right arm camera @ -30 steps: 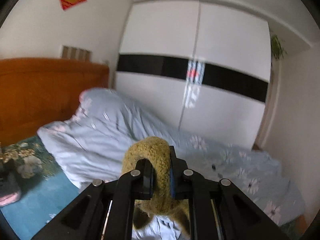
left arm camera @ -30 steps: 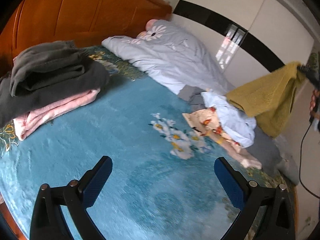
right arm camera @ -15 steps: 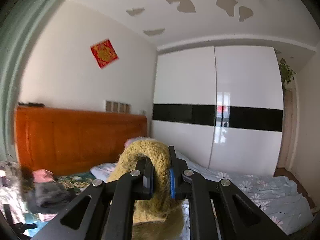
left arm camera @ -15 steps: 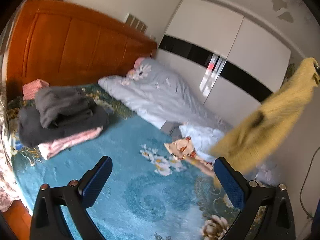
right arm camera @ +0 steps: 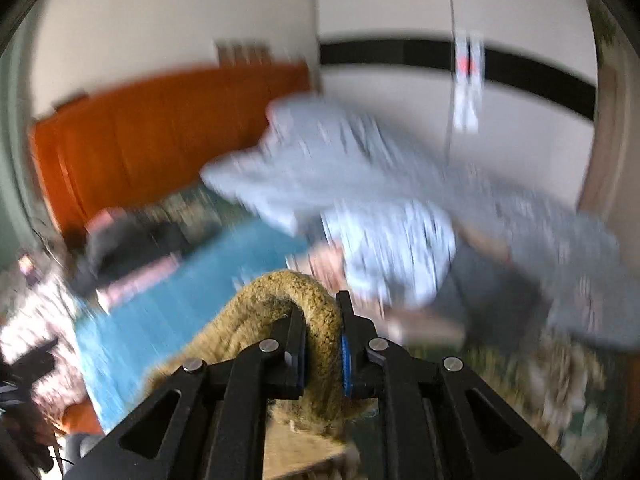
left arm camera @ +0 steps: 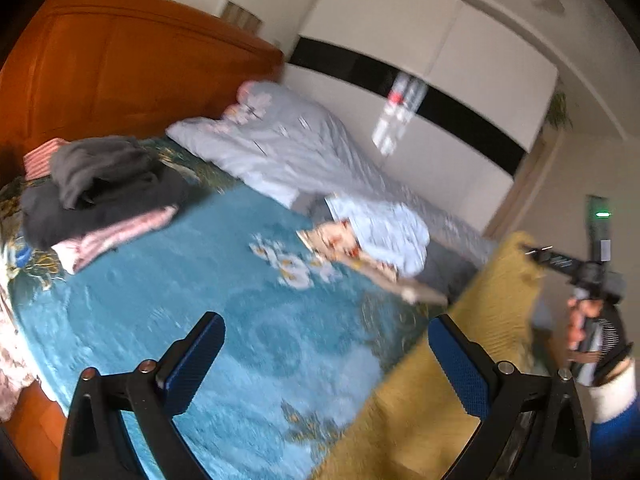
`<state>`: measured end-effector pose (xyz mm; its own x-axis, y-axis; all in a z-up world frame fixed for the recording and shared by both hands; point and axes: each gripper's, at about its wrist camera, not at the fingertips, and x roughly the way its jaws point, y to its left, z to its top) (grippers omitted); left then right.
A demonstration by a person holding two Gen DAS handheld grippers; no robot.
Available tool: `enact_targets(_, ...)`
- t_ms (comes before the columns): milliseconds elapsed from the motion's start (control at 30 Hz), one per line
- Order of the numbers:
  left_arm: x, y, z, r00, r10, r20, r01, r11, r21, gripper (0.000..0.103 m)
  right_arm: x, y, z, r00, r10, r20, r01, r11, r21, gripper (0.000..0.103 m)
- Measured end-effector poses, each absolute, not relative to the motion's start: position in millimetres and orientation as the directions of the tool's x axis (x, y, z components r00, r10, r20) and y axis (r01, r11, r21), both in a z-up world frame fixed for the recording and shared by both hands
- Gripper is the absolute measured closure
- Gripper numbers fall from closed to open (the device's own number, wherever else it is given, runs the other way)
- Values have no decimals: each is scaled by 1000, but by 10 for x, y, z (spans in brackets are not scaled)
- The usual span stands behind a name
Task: Fold clothes
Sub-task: 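Grasp the hanging sweater with the left gripper while the right gripper holds it up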
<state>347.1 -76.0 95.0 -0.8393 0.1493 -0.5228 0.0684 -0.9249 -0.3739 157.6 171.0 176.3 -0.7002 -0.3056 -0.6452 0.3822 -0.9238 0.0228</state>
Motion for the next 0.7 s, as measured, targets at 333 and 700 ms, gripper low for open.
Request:
enact_targets(333,2881,274,111,-609,333,-720,-98,-932,-348,0,1390,2334,624,-567,-303,-766,283,-945,164,89)
enact_targets(700,2397,361,-390,-511,406,-758,-5,-883,-470,12,1649,2958,512,-601,-300,-741,184,-954,237,88)
